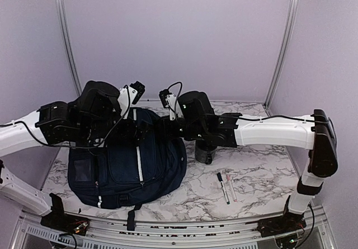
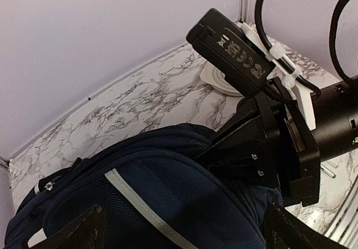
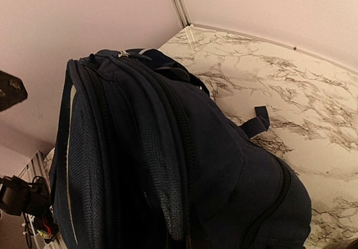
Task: Pack the student bag
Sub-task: Pick up the upper front pocket of the student bag, then pick up the pen from the center of the board.
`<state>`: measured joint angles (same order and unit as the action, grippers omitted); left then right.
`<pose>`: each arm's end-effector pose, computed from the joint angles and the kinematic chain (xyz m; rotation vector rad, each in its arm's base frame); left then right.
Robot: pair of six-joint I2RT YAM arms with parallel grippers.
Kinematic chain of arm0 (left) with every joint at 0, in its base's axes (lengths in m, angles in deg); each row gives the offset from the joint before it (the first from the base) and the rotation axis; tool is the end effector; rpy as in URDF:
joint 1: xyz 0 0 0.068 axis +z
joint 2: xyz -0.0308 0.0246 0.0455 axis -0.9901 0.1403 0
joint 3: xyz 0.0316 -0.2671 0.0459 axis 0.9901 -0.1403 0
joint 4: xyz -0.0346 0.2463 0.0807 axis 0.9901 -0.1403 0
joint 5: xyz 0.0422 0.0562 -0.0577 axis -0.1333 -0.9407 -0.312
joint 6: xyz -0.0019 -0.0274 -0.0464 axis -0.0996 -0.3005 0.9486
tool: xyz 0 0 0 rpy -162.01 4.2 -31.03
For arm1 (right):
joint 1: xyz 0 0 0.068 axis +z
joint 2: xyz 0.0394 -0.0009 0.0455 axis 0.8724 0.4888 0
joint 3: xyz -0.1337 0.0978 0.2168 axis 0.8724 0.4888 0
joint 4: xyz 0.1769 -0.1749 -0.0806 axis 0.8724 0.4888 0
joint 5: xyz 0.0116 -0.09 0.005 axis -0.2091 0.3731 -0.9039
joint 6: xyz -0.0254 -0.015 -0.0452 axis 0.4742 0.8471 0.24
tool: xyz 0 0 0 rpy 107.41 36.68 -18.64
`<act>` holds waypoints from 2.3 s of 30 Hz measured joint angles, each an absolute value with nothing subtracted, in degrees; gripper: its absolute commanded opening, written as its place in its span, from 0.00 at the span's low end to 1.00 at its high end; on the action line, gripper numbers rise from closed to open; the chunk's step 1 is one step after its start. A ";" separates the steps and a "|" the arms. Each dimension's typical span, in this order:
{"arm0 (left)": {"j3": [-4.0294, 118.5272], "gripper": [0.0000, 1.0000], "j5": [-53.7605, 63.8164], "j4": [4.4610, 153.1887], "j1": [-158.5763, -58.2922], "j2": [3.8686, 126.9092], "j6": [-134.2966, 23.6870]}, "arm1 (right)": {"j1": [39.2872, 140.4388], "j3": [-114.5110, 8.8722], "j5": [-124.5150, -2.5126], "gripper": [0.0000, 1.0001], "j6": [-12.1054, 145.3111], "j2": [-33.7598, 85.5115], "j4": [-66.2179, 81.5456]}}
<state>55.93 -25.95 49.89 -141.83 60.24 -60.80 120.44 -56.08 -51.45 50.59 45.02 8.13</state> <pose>0.1480 -0.2275 0.3773 0.6793 1.8884 -0.3390 0.2133 0.3597 0.2983 -0.6019 1.9741 0.8512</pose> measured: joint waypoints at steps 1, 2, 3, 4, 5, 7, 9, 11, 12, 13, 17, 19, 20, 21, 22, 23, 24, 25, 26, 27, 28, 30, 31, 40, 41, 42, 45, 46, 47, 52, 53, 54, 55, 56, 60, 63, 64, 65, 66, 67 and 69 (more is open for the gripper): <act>55.89 0.99 -28.23 50.13 -142.95 61.38 -60.38 | 120.50 -56.08 -51.45 0.00 49.41 45.02 8.04; 55.73 0.99 -29.89 50.44 -143.76 62.41 -60.05 | 120.55 -56.08 -51.47 0.00 48.31 45.02 8.00; 55.51 0.99 -31.37 50.77 -144.41 63.52 -59.68 | 120.57 -56.08 -51.53 0.00 47.37 45.02 7.95; 55.27 0.99 -32.93 51.01 -144.72 64.92 -59.35 | 120.61 -56.08 -51.67 0.00 46.54 45.02 7.93; 55.23 0.99 -33.84 51.07 -144.74 66.06 -59.22 | 120.66 -56.08 -51.69 0.00 46.06 45.02 7.93; 55.19 1.00 -35.40 51.44 -144.74 68.63 -59.14 | 120.85 -56.08 -51.69 0.00 45.71 45.02 7.95; 55.16 1.00 -37.38 51.55 -144.72 71.00 -59.11 | 120.98 -56.08 -51.49 0.00 45.60 45.02 8.24; 55.03 0.99 -39.20 51.68 -144.74 72.26 -58.92 | 120.72 -56.08 -51.18 0.00 45.58 45.04 9.00; 54.92 0.99 -39.90 51.90 -144.74 72.42 -58.72 | 120.66 -56.08 -51.14 0.00 45.60 45.06 9.22; 54.73 0.97 -40.47 52.12 -144.83 72.39 -58.68 | 120.66 -56.08 -51.03 0.00 45.63 45.06 9.29; 53.02 0.76 -41.91 53.37 -145.20 71.78 -58.57 | 120.94 -56.08 -50.66 0.00 45.95 45.06 8.85; 51.67 0.52 -42.17 54.02 -145.29 71.06 -58.72 | 121.27 -56.08 -50.27 0.00 46.09 45.06 8.67; 50.97 0.39 -42.17 54.28 -145.37 70.47 -58.48 | 121.31 -56.08 -50.24 0.00 46.19 45.06 8.63; 50.01 0.26 -41.89 54.37 -145.37 69.57 -58.59 | 121.33 -56.08 -50.22 0.00 46.26 45.06 8.54; 49.22 0.11 -41.69 54.37 -145.27 68.70 -58.28 | 121.33 -56.08 -50.20 0.00 46.30 45.06 8.52; 48.32 0.00 -41.14 54.26 -144.96 67.72 -58.37 | 121.33 -56.08 -50.18 0.00 46.41 45.06 8.52; 47.34 0.00 -40.23 54.11 -144.37 66.60 -58.39 | 121.33 -56.08 -50.18 0.00 46.46 45.04 8.52; 46.84 0.00 -39.57 53.96 -143.89 65.79 -58.33 | 121.33 -56.08 -50.20 0.00 46.48 45.04 8.52; 46.51 0.00 -38.85 53.80 -143.36 65.05 -58.24 | 121.33 -56.08 -50.22 0.00 46.50 45.04 8.52; 46.29 0.00 -38.02 53.74 -142.95 64.31 -58.28 | 121.31 -56.08 -50.29 0.00 46.54 45.04 8.52; 46.09 0.00 -37.23 53.65 -142.58 63.37 -58.26 | 121.12 -56.08 -50.42 0.00 46.59 45.02 8.52; 45.79 0.00 -35.94 53.08 -142.16 61.03 -58.39 | 120.70 -56.08 -51.08 0.00 46.61 44.89 8.52; 45.70 0.00 -35.59 52.84 -142.01 60.09 -58.55 | 120.35 -56.08 -51.97 0.04 46.63 44.74 8.65; 45.53 0.00 -28.77 48.51 -135.84 50.25 -60.71 | 112.90 -59.66 -61.92 0.46 50.52 39.51 20.22; 45.53 0.00 -27.81 48.30 -135.19 49.95 -60.93 | 111.96 -59.64 -61.39 0.46 51.24 37.11 22.77; 45.53 0.00 -26.83 48.19 -134.49 49.77 -61.19 | 110.95 -59.62 -60.60 0.46 51.64 34.64 25.24; 45.53 0.00 -24.36 48.19 -132.98 49.97 -62.00 | 107.35 -58.57 -57.09 0.44 51.16 26.84 32.08; 45.53 0.00 -23.79 48.21 -132.72 50.10 -62.13 | 106.01 -57.70 -55.71 0.44 50.63 24.78 33.88; 45.55 0.00 -23.05 48.30 -132.39 50.30 -62.24 | 104.68 -55.99 -54.35 0.44 49.65 22.70 35.76; 45.59 0.00 -20.36 48.58 -131.32 50.54 -63.05 | 101.27 -43.25 -50.62 0.46 44.97 20.08 46.25; 45.63 0.00 -19.88 48.58 -131.17 50.54 -63.29 | 101.07 -40.36 -50.57 0.46 44.25 21.33 48.37; 45.66 0.00 -19.37 48.60 -131.04 50.54 -63.49 | 100.94 -37.91 -50.83 0.46 43.53 22.68 49.98; 45.66 0.00 -18.85 48.60 -130.93 50.54 -63.77 | 100.94 -36.08 -51.03 0.47 43.09 24.04 51.49; 45.66 0.00 -18.52 48.62 -130.88 50.60 -64.21 | 100.83 -34.37 -51.58 0.49 42.72 25.52 52.74; 45.66 0.00 -17.76 49.06 -130.49 51.11 -66.00 | 100.57 -32.30 -54.86 0.54 41.69 31.08 54.84; 45.66 0.00 -17.17 49.32 -130.12 51.13 -66.61 | 100.57 -31.84 -57.63 0.52 41.50 34.03 53.94; 45.66 0.00 -17.04 49.39 -130.01 51.13 -66.79 | 100.57 -31.45 -58.29 0.49 41.43 34.49 53.66; 45.66 0.00 -16.88 49.41 -129.92 51.13 -66.98 | 100.57 -30.90 -58.92 0.45 41.28 34.83 53.31; 45.66 0.00 -16.75 49.43 -129.83 51.13 -67.16 | 100.57 -30.35 -59.45 0.41 41.10 35.21 53.09; 45.66 0.00 -16.71 49.45 -129.79 51.13 -67.29 | 100.57 -29.81 -59.75 0.36 40.71 35.60 52.94; 45.66 0.00 -16.51 49.45 -129.59 51.13 -67.42 | 100.57 -29.08 -60.04 0.28 40.34 36.63 52.96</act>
